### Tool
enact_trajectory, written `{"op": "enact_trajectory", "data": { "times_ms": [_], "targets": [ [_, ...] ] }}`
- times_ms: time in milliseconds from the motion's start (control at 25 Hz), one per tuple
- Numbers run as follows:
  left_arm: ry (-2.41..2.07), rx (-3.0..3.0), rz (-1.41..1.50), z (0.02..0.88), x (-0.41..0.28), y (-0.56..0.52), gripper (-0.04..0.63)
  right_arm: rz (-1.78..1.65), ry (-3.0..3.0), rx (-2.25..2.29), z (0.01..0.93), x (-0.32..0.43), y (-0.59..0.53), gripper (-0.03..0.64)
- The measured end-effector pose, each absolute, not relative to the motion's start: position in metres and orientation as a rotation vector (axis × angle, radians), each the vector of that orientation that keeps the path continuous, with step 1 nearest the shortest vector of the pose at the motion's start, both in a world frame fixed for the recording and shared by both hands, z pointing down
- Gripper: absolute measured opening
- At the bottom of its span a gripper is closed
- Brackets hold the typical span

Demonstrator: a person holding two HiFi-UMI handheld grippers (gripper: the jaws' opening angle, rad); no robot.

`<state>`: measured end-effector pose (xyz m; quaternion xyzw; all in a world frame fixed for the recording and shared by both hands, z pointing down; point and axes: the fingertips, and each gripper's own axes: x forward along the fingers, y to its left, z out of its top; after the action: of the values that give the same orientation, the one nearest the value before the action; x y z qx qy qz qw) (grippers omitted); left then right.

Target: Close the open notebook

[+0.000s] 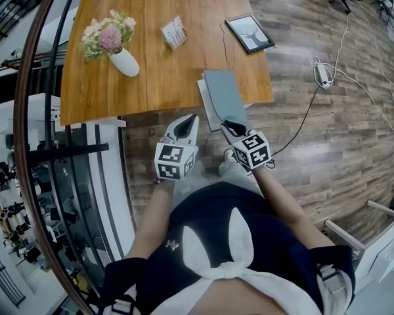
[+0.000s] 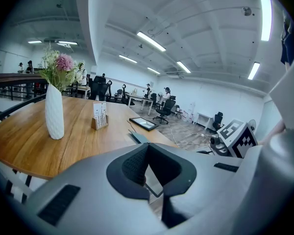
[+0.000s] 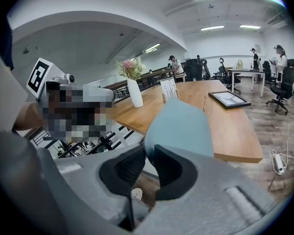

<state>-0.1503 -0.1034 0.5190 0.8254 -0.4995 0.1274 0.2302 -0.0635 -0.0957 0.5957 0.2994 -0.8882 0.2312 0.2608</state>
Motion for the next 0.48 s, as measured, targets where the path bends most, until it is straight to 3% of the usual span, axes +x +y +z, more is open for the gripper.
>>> {"op": "enact_trajectory", "data": {
  "times_ms": [480],
  "targets": [
    [-1.375,2.264,0.357,0.524,-0.152,-0.099,0.017,0.607,-2.39,0.781,0.612,-0.072,-0.092,0.055]
  ]
}}
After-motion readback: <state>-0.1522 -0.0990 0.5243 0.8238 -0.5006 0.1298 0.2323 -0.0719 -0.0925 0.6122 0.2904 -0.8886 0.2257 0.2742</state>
